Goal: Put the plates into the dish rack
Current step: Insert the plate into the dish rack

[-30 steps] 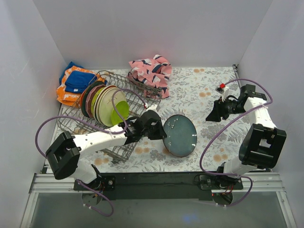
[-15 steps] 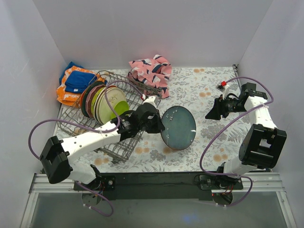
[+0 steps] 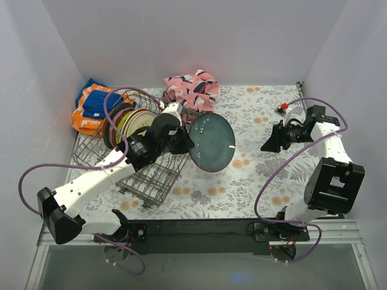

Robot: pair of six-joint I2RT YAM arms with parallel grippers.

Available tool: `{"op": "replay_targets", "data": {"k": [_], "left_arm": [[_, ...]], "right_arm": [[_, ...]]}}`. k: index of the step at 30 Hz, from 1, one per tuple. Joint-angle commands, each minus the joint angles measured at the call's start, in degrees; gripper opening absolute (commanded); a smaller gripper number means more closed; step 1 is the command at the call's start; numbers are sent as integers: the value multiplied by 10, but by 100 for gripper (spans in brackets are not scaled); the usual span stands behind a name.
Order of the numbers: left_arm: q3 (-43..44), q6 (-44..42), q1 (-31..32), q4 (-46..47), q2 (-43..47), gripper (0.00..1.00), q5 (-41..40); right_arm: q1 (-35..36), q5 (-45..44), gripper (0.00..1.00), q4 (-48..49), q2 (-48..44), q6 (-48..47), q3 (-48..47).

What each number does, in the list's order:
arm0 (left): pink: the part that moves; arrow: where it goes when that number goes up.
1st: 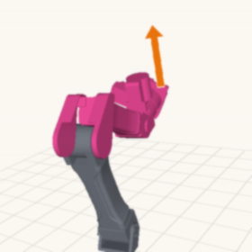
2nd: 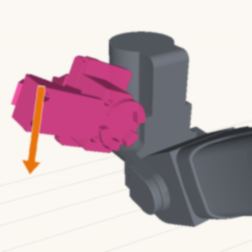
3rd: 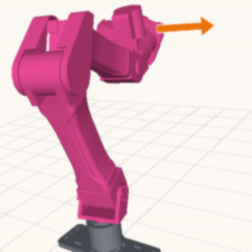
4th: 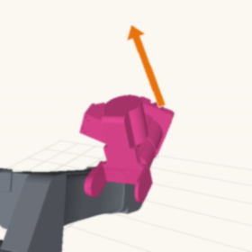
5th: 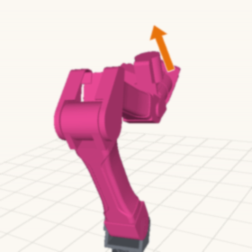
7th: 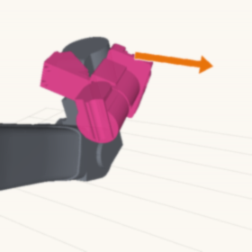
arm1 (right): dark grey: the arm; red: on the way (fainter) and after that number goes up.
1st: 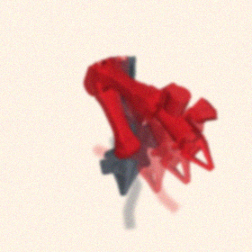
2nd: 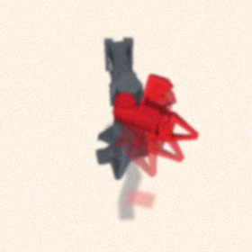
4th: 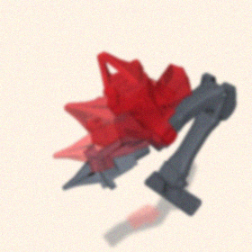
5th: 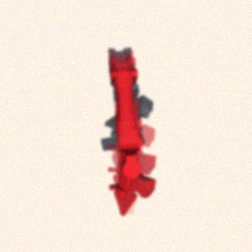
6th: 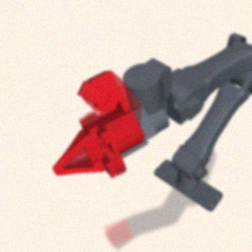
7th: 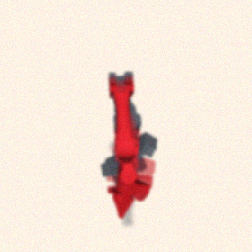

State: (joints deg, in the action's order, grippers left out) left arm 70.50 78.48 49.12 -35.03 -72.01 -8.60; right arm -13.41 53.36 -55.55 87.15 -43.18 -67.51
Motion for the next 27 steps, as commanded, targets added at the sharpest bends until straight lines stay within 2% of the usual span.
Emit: {"op": "replay_targets", "data": {"k": [1, 9, 27], "left_arm": [[58, -3, -21, 28, 56, 0, -11], [83, -21, -65, -9, 73, 0, -14], [162, -70, -95, -111, 93, 0, -87]], "right_arm": [[3, 20, 60, -3, 3, 7, -4], [7, 12, 60, -3, 4, 6, -3], [14, 2, 60, -3, 6, 11, -4]]}}
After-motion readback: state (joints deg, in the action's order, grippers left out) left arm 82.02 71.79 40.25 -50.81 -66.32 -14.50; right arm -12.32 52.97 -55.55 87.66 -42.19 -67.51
